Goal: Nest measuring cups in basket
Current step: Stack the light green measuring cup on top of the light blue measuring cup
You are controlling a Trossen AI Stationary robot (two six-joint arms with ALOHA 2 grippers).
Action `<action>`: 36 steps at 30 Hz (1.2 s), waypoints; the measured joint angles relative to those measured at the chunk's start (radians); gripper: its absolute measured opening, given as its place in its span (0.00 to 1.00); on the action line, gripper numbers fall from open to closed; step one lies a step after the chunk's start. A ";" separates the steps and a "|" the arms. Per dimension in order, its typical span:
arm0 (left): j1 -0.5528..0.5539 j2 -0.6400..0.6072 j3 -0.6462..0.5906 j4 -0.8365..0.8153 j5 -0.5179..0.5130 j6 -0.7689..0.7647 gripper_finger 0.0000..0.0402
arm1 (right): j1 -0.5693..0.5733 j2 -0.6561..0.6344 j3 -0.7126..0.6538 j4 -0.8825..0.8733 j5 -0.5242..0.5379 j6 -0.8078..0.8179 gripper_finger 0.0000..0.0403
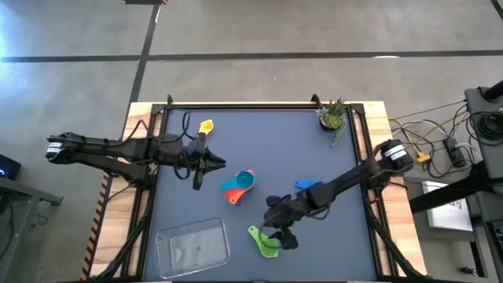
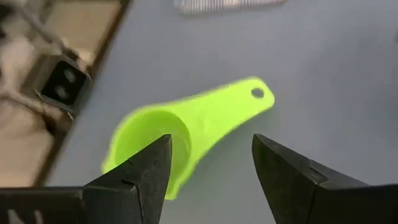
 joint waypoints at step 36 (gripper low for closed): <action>0.000 0.003 0.001 -0.004 0.003 -0.017 0.09 | -0.010 0.149 0.181 -0.268 -0.096 -0.035 0.19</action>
